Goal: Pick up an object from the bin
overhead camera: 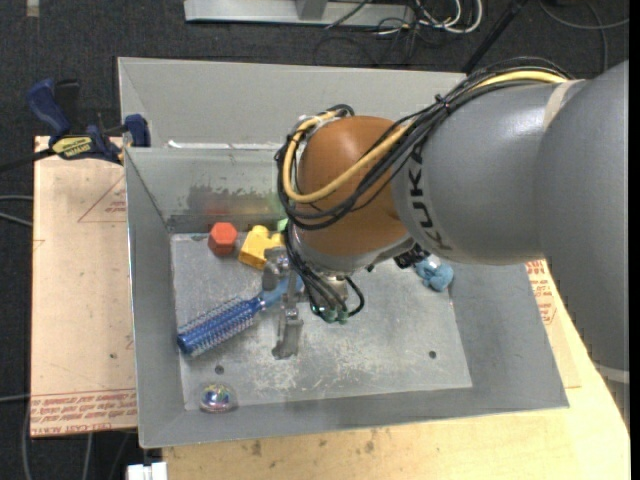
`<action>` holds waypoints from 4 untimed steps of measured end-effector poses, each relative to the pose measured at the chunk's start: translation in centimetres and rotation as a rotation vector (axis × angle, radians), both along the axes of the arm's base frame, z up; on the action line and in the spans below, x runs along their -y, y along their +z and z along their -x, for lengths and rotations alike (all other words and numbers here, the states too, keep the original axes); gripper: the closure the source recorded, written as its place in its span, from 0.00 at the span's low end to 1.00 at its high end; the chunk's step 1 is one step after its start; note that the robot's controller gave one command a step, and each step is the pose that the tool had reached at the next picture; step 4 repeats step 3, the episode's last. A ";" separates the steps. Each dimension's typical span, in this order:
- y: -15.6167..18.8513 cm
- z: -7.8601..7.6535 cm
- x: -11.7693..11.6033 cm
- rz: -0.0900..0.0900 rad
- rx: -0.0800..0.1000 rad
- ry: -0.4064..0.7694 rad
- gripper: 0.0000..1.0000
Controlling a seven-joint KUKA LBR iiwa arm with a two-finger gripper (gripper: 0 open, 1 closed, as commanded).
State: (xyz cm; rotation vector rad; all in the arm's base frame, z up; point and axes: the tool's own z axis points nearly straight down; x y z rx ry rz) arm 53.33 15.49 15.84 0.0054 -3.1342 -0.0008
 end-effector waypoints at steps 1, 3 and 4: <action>-9.2 -5.3 -3.5 -0.001 0.005 0.058 0.00; 6.8 -2.0 -3.8 -0.003 0.015 0.098 1.00; 6.8 -2.0 -3.8 -0.003 0.015 0.098 1.00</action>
Offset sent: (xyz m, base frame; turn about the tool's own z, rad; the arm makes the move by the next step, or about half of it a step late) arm 0.0535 0.0341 -0.0871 -0.0575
